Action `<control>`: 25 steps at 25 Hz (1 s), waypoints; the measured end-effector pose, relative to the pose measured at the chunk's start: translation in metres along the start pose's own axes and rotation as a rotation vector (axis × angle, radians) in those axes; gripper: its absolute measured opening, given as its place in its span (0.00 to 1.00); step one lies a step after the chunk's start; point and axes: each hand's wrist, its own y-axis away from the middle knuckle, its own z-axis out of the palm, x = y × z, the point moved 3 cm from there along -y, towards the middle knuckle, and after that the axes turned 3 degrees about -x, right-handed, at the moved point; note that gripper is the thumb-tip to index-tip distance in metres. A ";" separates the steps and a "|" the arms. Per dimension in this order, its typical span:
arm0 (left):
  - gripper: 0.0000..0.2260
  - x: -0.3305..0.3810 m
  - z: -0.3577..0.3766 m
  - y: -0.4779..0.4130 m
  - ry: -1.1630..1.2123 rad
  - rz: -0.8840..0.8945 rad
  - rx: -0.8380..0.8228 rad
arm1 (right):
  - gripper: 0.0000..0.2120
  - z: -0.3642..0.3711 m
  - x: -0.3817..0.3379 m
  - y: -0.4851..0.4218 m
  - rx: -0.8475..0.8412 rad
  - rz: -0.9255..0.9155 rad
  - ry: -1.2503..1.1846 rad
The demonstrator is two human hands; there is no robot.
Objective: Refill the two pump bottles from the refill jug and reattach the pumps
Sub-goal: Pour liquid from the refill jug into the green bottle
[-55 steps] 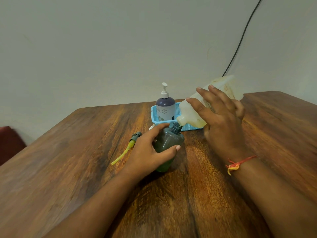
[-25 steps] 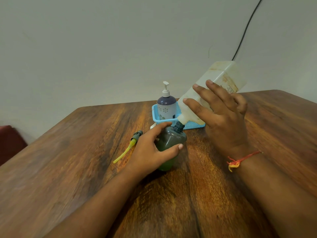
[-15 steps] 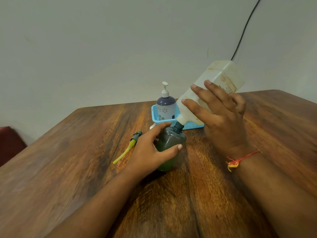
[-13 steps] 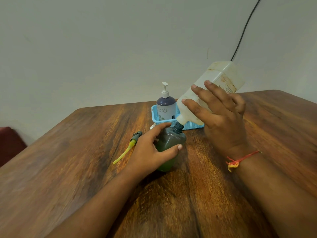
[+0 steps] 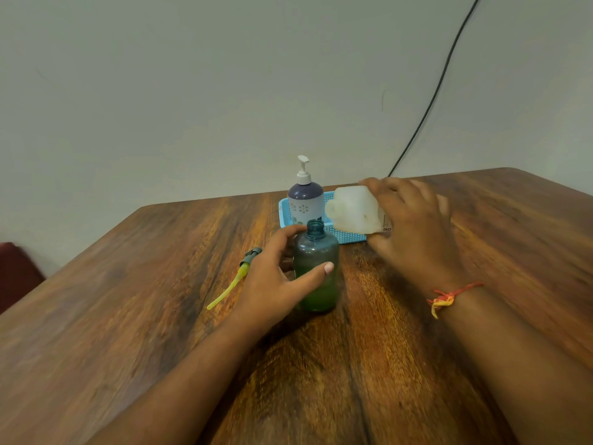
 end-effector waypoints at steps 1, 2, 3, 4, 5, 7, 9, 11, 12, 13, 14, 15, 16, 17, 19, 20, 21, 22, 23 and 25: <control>0.32 0.000 0.000 0.000 0.023 -0.003 0.007 | 0.37 0.000 0.003 0.000 -0.016 0.047 -0.051; 0.32 0.001 0.001 0.000 0.040 -0.008 0.009 | 0.37 -0.001 0.006 0.000 -0.032 0.107 -0.124; 0.31 0.000 0.002 0.000 0.050 -0.012 0.008 | 0.37 -0.001 0.009 0.000 -0.053 0.173 -0.203; 0.30 0.000 0.002 0.000 0.051 -0.015 0.003 | 0.37 -0.001 0.012 0.002 -0.080 0.240 -0.272; 0.31 -0.001 0.003 0.000 0.046 -0.020 -0.002 | 0.37 0.000 0.015 0.003 -0.114 0.306 -0.322; 0.32 -0.001 0.004 -0.001 0.034 -0.025 -0.008 | 0.37 0.004 0.019 0.005 -0.164 0.421 -0.388; 0.33 -0.001 0.004 -0.001 0.031 -0.035 -0.015 | 0.38 0.007 0.023 0.006 -0.186 0.493 -0.440; 0.34 -0.002 0.004 -0.002 0.021 -0.039 -0.019 | 0.39 0.009 0.025 0.006 -0.197 0.528 -0.500; 0.34 -0.002 0.004 -0.002 0.013 -0.042 -0.021 | 0.39 0.010 0.026 0.006 -0.205 0.533 -0.526; 0.35 -0.002 0.004 -0.002 0.007 -0.048 -0.023 | 0.40 0.010 0.026 0.006 -0.215 0.530 -0.547; 0.35 -0.001 0.004 -0.002 0.006 -0.056 -0.026 | 0.40 0.011 0.025 0.005 -0.224 0.523 -0.567; 0.34 -0.001 0.004 -0.002 0.007 -0.062 -0.030 | 0.41 0.011 0.025 0.005 -0.233 0.518 -0.581; 0.33 0.000 0.005 -0.002 0.007 -0.067 -0.035 | 0.41 0.012 0.025 0.005 -0.242 0.514 -0.594; 0.31 0.000 0.006 -0.002 0.005 -0.074 -0.042 | 0.42 0.012 0.024 0.005 -0.252 0.515 -0.607; 0.31 -0.002 0.007 -0.003 0.000 -0.088 -0.052 | 0.43 0.012 0.023 0.005 -0.260 0.526 -0.620; 0.31 -0.002 0.007 -0.004 0.000 -0.095 -0.055 | 0.44 0.012 0.023 0.005 -0.239 0.530 -0.578; 0.32 -0.003 0.007 -0.004 -0.002 -0.104 -0.064 | 0.44 0.010 0.022 0.005 -0.184 0.524 -0.496; 0.32 -0.002 0.007 -0.003 -0.005 -0.113 -0.084 | 0.43 0.006 0.022 0.004 -0.096 0.506 -0.411; 0.34 -0.001 0.006 -0.003 -0.011 -0.117 -0.111 | 0.42 0.001 0.021 0.004 0.014 0.467 -0.365; 0.36 0.001 0.005 -0.002 -0.003 -0.097 -0.122 | 0.36 -0.012 0.012 0.004 0.208 0.326 -0.402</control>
